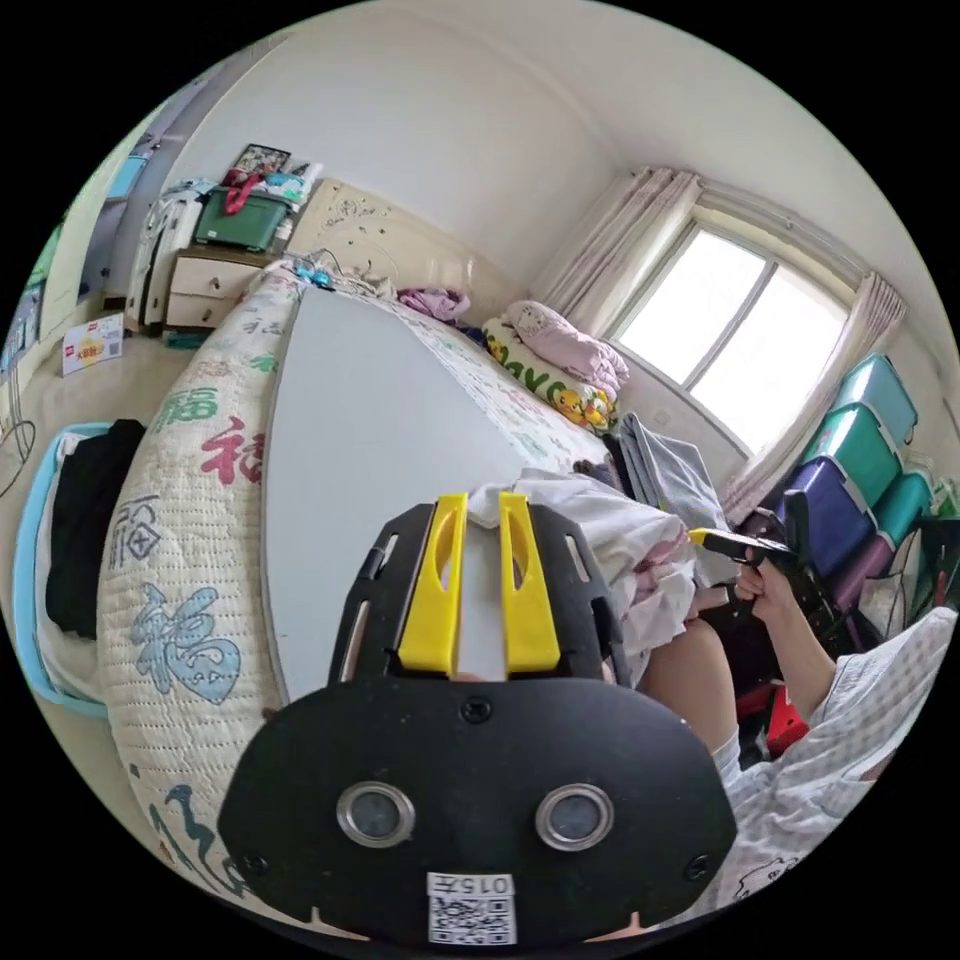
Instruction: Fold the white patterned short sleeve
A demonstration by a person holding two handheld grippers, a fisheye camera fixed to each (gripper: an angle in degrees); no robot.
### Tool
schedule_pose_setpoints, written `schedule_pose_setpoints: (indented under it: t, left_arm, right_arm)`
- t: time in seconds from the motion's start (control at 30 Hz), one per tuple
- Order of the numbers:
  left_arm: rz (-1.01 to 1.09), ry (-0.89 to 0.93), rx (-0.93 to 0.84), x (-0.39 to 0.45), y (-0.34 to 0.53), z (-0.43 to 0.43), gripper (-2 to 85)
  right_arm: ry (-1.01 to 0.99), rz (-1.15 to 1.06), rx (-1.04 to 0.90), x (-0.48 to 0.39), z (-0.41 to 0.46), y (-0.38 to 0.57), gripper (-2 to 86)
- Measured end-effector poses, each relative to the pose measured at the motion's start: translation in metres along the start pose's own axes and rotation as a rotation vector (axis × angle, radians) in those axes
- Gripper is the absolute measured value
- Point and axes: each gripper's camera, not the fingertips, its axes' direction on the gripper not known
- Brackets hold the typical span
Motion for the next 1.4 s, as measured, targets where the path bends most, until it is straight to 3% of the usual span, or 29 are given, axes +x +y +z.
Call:
schedule_pose_setpoints:
  t: [0.07,0.17,0.33,0.47,0.63,0.73,0.77,0.83,0.9,0.97,1.17,1.3,1.4]
  left_arm:
    - [0.030,0.032,-0.082,0.003,0.000,0.018,5.9]
    - [0.088,0.097,-0.195,0.014,0.004,0.047,6.0]
    - [0.132,0.167,-0.298,0.027,0.011,0.091,6.3]
    - [0.166,0.179,-0.413,0.032,0.014,0.124,6.8]
    - [0.188,0.218,-0.431,0.032,0.019,0.143,7.0]
    - [0.207,0.234,-0.432,0.028,0.021,0.148,7.0]
    - [0.205,0.239,-0.431,0.027,0.021,0.149,6.9]
    - [0.196,0.268,-0.419,0.020,0.022,0.151,6.9]
    - [0.191,0.273,-0.402,0.015,0.022,0.150,6.9]
    - [0.186,0.267,-0.377,0.010,0.024,0.148,6.9]
    - [0.208,0.291,-0.302,0.009,0.036,0.151,7.4]
    - [0.306,0.295,-0.288,0.035,0.055,0.164,7.8]
    - [0.383,0.280,-0.281,0.056,0.071,0.175,7.9]
  right_arm:
    - [0.040,0.033,-0.070,0.009,0.008,0.029,0.8]
    - [0.099,-0.014,-0.012,-0.009,-0.011,0.037,2.2]
    - [0.074,-0.344,0.061,-0.105,-0.010,-0.027,5.2]
    - [-0.015,-0.631,-0.117,-0.199,0.086,-0.111,6.4]
    - [-0.030,-0.745,-0.372,-0.259,0.236,-0.199,10.0]
    - [0.024,-0.796,-0.597,-0.277,0.325,-0.221,5.6]
    - [0.093,-0.818,-0.592,-0.278,0.345,-0.223,2.8]
    - [0.134,-0.783,-0.534,-0.271,0.351,-0.237,0.9]
    - [0.054,-0.696,-0.418,-0.259,0.322,-0.259,0.5]
    - [-0.037,-0.581,-0.194,-0.234,0.249,-0.273,0.3]
    - [0.076,-0.311,0.174,-0.128,0.106,-0.178,0.6]
    - [0.165,-0.117,0.099,-0.049,0.129,-0.081,1.5]
    - [0.098,0.001,-0.003,0.002,0.173,-0.015,3.6]
